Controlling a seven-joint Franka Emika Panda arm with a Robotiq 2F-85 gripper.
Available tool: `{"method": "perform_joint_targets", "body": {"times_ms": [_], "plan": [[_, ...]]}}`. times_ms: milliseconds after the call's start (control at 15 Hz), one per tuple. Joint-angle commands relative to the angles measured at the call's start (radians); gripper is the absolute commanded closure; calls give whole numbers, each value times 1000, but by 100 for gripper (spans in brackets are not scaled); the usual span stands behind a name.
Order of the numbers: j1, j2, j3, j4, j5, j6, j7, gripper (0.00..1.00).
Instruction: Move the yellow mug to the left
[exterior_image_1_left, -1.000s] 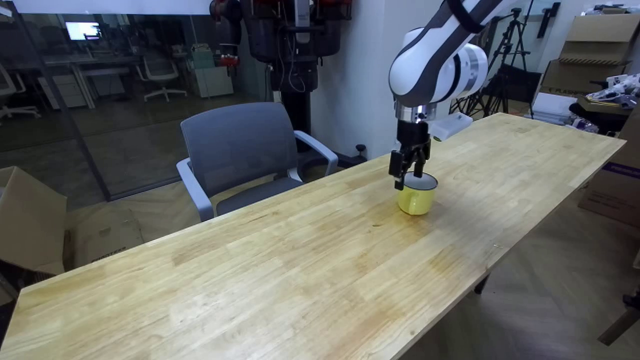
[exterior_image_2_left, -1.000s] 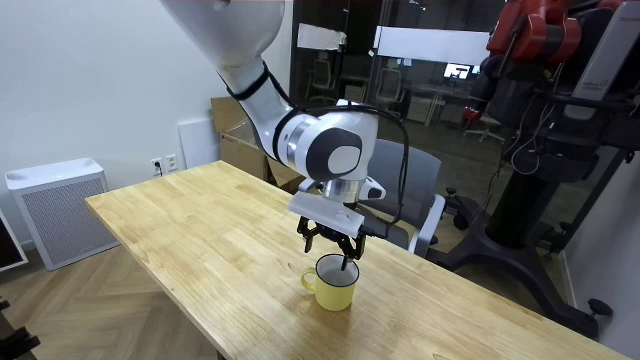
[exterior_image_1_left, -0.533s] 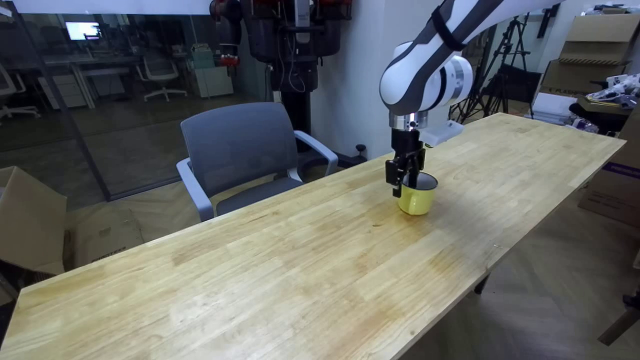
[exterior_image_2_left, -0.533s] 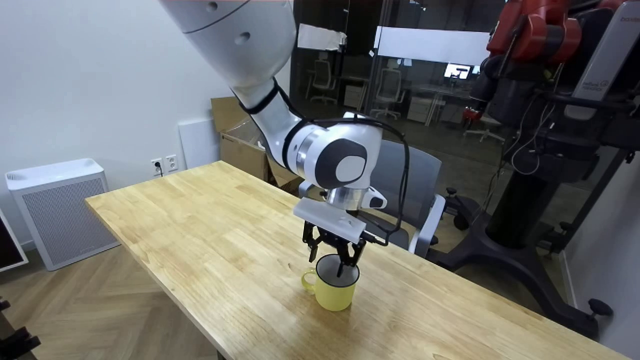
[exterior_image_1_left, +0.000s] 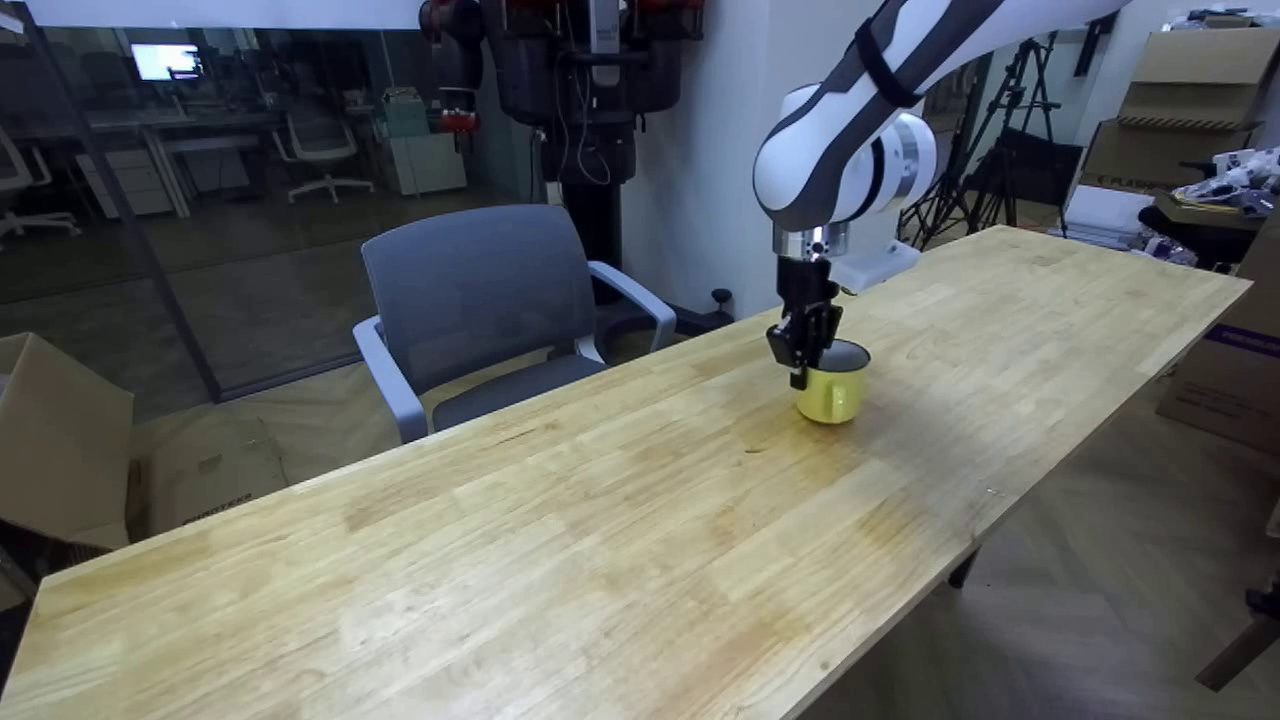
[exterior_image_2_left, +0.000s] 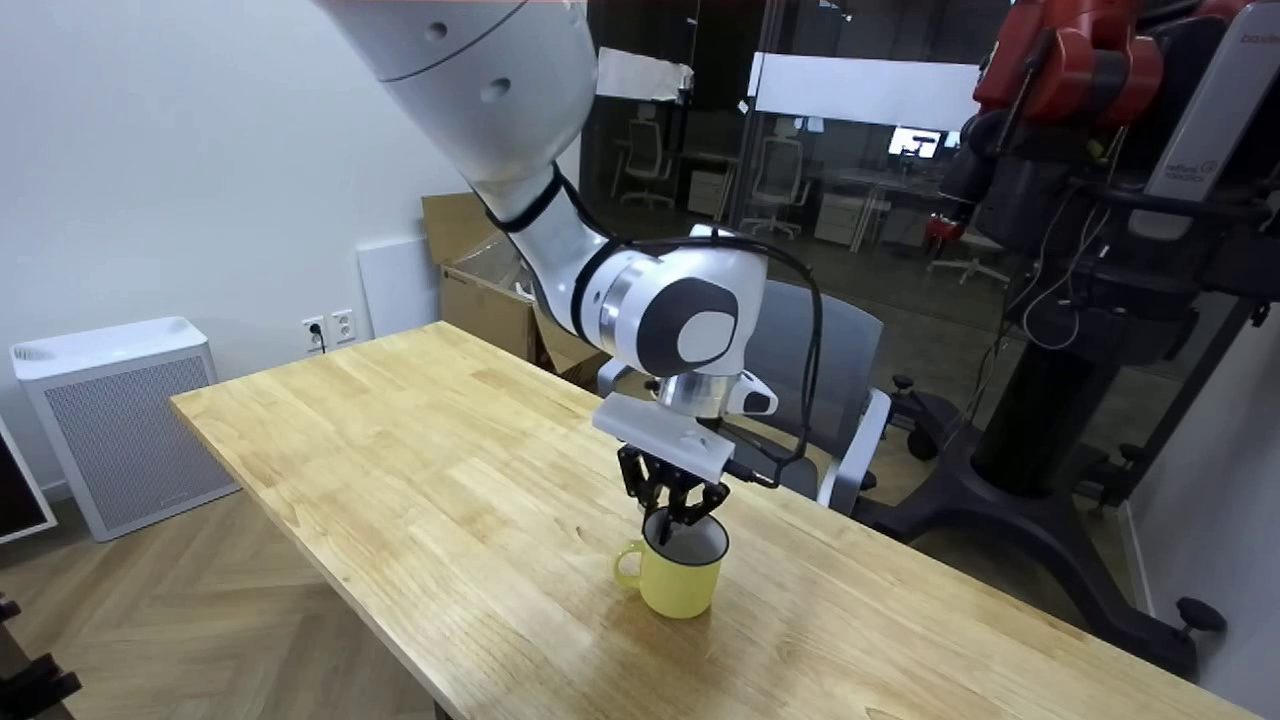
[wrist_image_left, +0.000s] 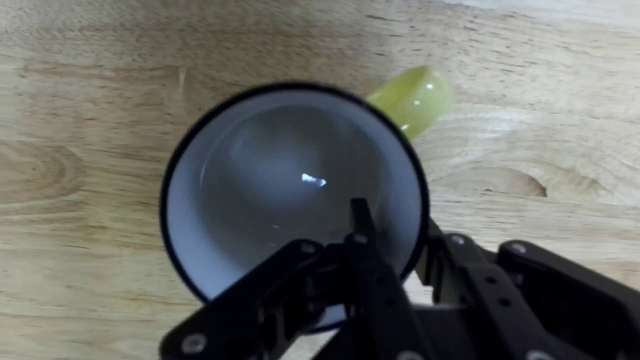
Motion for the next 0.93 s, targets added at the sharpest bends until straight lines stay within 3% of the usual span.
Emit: {"method": "perform_joint_targets", "body": {"times_ms": [0,533,867], "plan": [[16,9,-11,37,-15,-29,57,100],[44,-30,-16,28,-24,-88,92,97],[118,-54,-33,43,-76,-90,149,97]]}}
